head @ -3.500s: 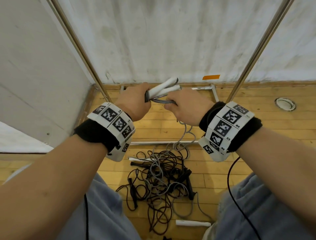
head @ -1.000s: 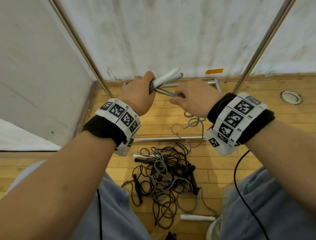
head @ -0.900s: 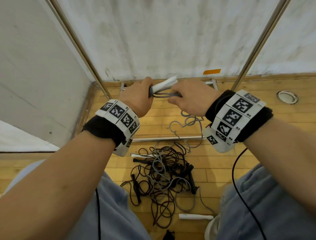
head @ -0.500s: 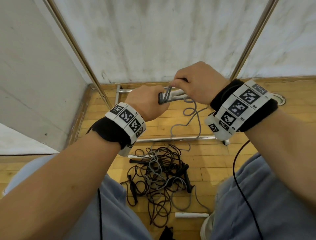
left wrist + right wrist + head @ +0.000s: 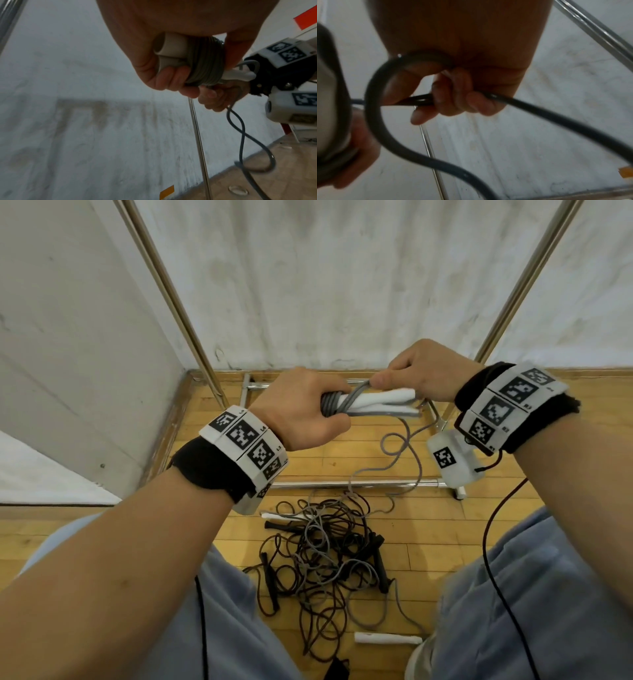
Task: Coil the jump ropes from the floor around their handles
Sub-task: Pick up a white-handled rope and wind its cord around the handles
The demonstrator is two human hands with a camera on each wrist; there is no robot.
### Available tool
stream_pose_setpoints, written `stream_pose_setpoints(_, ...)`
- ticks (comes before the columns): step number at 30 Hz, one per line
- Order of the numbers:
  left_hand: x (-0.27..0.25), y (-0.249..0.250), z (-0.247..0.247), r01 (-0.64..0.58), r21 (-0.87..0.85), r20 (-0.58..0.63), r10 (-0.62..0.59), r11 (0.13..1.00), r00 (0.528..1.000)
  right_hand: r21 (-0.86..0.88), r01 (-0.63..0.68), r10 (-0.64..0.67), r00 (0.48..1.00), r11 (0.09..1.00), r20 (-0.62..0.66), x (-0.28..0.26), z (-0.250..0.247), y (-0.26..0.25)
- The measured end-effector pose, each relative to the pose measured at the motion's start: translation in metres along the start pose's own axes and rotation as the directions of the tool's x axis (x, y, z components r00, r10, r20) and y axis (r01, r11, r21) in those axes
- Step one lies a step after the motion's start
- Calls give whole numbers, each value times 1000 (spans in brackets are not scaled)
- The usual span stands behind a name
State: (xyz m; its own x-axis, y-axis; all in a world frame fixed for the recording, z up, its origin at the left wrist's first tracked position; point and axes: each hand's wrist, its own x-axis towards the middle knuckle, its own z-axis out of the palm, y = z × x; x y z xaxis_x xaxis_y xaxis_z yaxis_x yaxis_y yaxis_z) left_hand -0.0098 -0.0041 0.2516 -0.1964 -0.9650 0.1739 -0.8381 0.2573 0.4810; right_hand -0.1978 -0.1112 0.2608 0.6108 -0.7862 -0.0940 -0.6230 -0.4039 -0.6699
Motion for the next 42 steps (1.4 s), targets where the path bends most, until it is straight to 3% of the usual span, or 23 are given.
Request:
stream_pose_setpoints(2, 1, 1, -3, -5, -86, -74, -1, 996, 997, -28, -15, 15, 1000, 1000, 27, 2, 5, 2)
stream_pose_setpoints(4, 4, 3, -4, 19, -179, -155, -47, 984, 987, 145, -28, 17, 997, 989, 79, 1, 17, -1)
stream_pose_setpoints(6, 9, 6, -2, 57, -263, -215, -116, 963, 970, 228, -9, -2, 999, 974, 51, 2, 32, -5)
stream_pose_setpoints(10, 20, 2, 3, 131, -360, -254, -233, 924, 939, 220, 23, -23, 1000, 975, -2, 5, 50, -11)
stream_pose_setpoints(14, 28, -7, 11, 168, -294, -241, -243, 941, 940, -143, 6, -4, 1000, 990, 12, 1, 63, -17)
stream_pose_setpoints(16, 30, -8, 15, 167, -278, -223, -233, 946, 947, -384, -23, 18, 1000, 923, -18, 1, 70, -20)
stream_pose_setpoints(18, 31, -7, 18, 156, -282, -219, -221, 947, 950, -457, -62, 34, 997, 887, -70, 1, 73, -22)
stream_pose_setpoints(20, 32, -6, 19, 139, -288, -255, -216, 948, 943, -274, -98, 75, 993, 957, -95, 2, 72, -21)
stream_pose_setpoints(22, 34, -7, 17, 131, -289, -294, -218, 948, 931, 74, -106, 111, 991, 992, -73, 4, 73, -20)
stream_pose_setpoints(25, 37, -12, 12, 147, -295, -327, -244, 944, 913, 420, -84, 130, 988, 904, -80, 6, 73, -20)
stream_pose_setpoints(27, 39, -16, 9, 160, -291, -350, -261, 943, 900, 470, -53, 120, 986, 881, -113, 7, 73, -20)
stream_pose_setpoints(32, 37, -30, 2, 252, -174, -368, -300, 952, 880, 94, 85, -61, 970, 992, -233, 7, 68, -16)
stream_pose_setpoints(37, 33, -40, 8, 291, 63, -278, -263, 955, 924, -186, 110, -140, 978, 976, -155, 6, 61, -19)
stream_pose_setpoints(42, 34, -42, 23, 338, 210, -132, -316, 918, 940, -316, 104, -123, 992, 943, -40, 0, 58, -21)
